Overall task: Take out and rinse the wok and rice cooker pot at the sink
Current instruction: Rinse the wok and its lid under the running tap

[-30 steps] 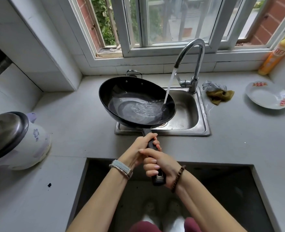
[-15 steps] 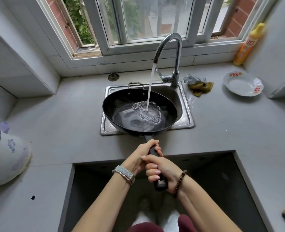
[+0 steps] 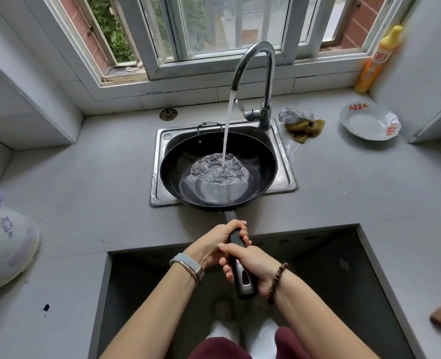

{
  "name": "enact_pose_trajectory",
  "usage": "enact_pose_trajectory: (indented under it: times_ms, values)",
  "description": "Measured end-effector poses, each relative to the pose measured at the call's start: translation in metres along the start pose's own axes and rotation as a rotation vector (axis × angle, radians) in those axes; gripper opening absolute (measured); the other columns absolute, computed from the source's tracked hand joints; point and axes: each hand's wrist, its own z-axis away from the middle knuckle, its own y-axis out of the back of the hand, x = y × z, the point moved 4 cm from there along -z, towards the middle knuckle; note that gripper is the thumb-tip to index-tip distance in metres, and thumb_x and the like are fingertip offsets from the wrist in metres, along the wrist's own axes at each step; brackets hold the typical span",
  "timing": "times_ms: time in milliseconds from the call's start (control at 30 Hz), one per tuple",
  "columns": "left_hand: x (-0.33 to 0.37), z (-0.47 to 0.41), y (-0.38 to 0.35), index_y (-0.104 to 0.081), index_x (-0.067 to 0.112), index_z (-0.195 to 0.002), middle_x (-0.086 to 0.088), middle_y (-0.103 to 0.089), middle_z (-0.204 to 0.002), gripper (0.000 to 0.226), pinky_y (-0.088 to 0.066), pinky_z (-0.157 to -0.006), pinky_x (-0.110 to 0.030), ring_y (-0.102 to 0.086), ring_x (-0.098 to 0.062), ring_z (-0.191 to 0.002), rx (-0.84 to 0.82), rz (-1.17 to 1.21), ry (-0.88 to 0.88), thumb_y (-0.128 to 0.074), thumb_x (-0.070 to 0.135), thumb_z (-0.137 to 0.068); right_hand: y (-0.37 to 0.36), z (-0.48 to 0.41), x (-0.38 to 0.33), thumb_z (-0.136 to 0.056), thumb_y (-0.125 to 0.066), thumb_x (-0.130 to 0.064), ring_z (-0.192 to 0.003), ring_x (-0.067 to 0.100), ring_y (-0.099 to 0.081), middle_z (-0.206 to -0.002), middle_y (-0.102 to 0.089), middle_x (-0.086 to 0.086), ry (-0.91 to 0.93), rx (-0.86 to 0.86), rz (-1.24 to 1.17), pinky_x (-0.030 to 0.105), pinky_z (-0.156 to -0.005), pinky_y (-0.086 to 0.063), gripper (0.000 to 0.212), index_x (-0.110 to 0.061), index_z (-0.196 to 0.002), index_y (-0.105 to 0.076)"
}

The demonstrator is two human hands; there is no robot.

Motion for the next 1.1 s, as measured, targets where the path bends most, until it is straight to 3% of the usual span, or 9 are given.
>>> enact_pose_trajectory:
  times_ms: [133, 233, 367, 500, 733, 900, 1000, 1100]
  values:
    - [-0.006, 0.002, 0.002, -0.054, 0.008, -0.079, -0.003, -0.063, -0.064, 0.020, -0.056, -0.060, -0.025, -0.066, -0.017, -0.059, -0.013, -0.155, -0.009, -0.053, 0.017, -0.096, 0.011, -0.004, 0.009, -0.089, -0.066, -0.016, -0.043, 0.012, -0.054, -0.060, -0.060, 0.006, -0.025, 0.045, 0.053, 0.020, -0.041, -0.046, 0.015, -0.004, -0.087, -0.057]
    - [-0.014, 0.001, 0.003, -0.055, 0.002, -0.090, -0.015, -0.073, -0.082, 0.018, -0.059, -0.070, -0.030, -0.073, -0.024, -0.078, -0.045, -0.230, -0.022, -0.051, 0.018, -0.098, 0.024, -0.009, 0.018, -0.089, -0.064, -0.017, -0.041, 0.012, -0.050, -0.059, -0.058, 0.004, 0.006, 0.117, 0.139, 0.021, -0.040, -0.043, 0.009, -0.008, -0.088, -0.060]
    - [-0.033, -0.005, 0.008, -0.056, -0.001, -0.105, -0.022, -0.071, -0.105, 0.027, -0.056, -0.085, -0.035, -0.070, -0.029, -0.101, -0.070, -0.277, 0.021, -0.053, 0.025, -0.098, 0.039, -0.015, 0.036, -0.089, -0.062, -0.017, -0.037, 0.014, -0.045, -0.055, -0.056, 0.003, 0.040, 0.184, 0.206, 0.021, -0.041, -0.040, 0.009, -0.009, -0.090, -0.058]
    - [-0.045, -0.008, 0.011, -0.056, -0.001, -0.107, -0.019, -0.072, -0.104, 0.033, -0.058, -0.073, -0.030, -0.072, -0.025, -0.093, -0.021, -0.281, 0.059, -0.055, 0.030, -0.096, 0.049, -0.017, 0.045, -0.088, -0.063, -0.017, -0.035, 0.015, -0.043, -0.052, -0.053, 0.004, 0.059, 0.236, 0.263, 0.022, -0.040, -0.038, 0.016, -0.007, -0.078, -0.055]
    - [-0.024, -0.002, -0.001, -0.057, -0.003, -0.098, -0.018, -0.074, -0.090, 0.035, -0.058, -0.068, -0.027, -0.073, -0.023, -0.079, 0.007, -0.277, 0.003, -0.053, 0.032, -0.097, 0.035, -0.010, 0.019, -0.089, -0.059, -0.017, -0.036, 0.016, -0.042, -0.048, -0.047, 0.004, 0.149, 0.194, 0.317, 0.023, -0.040, -0.041, 0.020, -0.009, -0.072, -0.051]
    - [0.005, 0.016, -0.017, -0.054, 0.001, -0.094, -0.011, -0.071, -0.079, 0.033, -0.042, -0.035, -0.015, -0.062, -0.014, -0.040, 0.019, -0.305, -0.010, -0.046, 0.032, -0.100, 0.016, -0.005, -0.013, -0.092, -0.054, -0.015, -0.034, 0.012, -0.042, -0.048, -0.046, 0.003, 0.181, 0.154, 0.309, 0.021, -0.038, -0.040, 0.022, -0.010, -0.071, -0.050]
    - [0.011, 0.019, -0.019, -0.053, 0.001, -0.093, -0.009, -0.072, -0.072, 0.033, -0.041, -0.036, -0.014, -0.061, -0.013, -0.039, 0.007, -0.308, 0.006, -0.046, 0.033, -0.100, 0.011, -0.005, -0.020, -0.092, -0.053, -0.013, -0.034, 0.012, -0.042, -0.048, -0.046, 0.003, 0.165, 0.132, 0.289, 0.021, -0.038, -0.041, 0.021, -0.009, -0.071, -0.048]
    - [0.006, 0.012, -0.013, -0.055, 0.001, -0.097, -0.011, -0.074, -0.080, 0.035, -0.051, -0.049, -0.020, -0.069, -0.015, -0.058, -0.008, -0.318, 0.031, -0.048, 0.035, -0.099, 0.014, -0.007, -0.011, -0.091, -0.054, -0.012, -0.035, 0.014, -0.043, -0.048, -0.046, 0.003, 0.140, 0.124, 0.288, 0.023, -0.040, -0.043, 0.020, -0.008, -0.072, -0.048]
